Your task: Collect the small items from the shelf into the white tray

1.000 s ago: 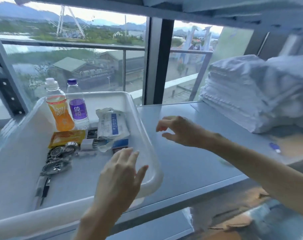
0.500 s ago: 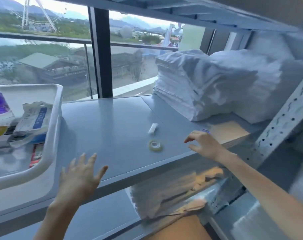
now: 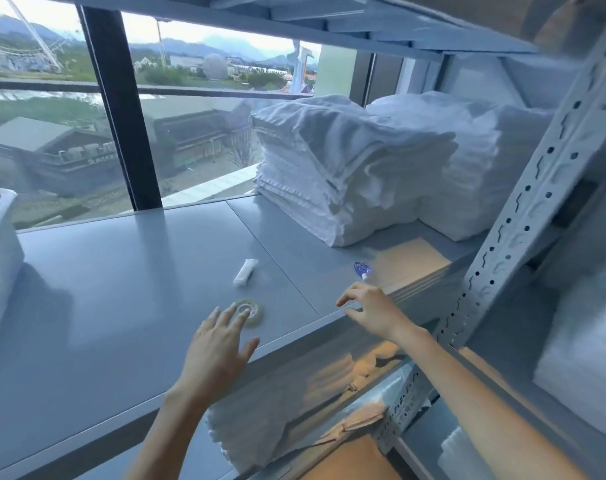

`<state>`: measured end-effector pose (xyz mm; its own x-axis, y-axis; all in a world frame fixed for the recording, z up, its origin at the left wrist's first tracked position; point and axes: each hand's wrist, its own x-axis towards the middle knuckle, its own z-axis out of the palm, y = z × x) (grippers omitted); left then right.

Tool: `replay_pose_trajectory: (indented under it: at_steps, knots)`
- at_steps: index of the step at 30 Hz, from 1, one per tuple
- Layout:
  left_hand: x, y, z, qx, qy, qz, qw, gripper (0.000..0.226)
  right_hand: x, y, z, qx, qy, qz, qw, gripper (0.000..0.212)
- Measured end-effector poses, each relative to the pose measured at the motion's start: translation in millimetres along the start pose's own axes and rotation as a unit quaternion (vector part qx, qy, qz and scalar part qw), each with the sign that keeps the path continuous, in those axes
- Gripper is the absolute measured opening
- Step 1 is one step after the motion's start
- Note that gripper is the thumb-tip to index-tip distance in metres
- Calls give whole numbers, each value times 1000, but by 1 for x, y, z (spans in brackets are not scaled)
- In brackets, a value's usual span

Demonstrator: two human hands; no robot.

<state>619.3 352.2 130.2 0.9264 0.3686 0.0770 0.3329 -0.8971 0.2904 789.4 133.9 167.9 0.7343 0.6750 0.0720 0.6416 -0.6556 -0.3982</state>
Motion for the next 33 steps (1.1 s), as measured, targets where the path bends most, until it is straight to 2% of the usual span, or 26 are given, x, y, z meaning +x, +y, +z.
replay_pose_trajectory:
  at_steps: [11, 23, 28, 33]
  knots:
    - [98, 22, 59, -1, -66, 47, 997, 61, 77, 73, -4, 4, 13, 60, 998, 23]
    - [152, 36, 80, 3, 0, 103, 995, 55, 141, 144, -30, -24, 64, 117, 991, 33]
    - [155, 44, 81, -5, 24, 115, 993, 47, 157, 174, -35, -41, 51, 148, 987, 28]
    - [155, 61, 78, -28, 54, 103, 993, 32, 170, 189, -32, -49, -8, 127, 991, 24]
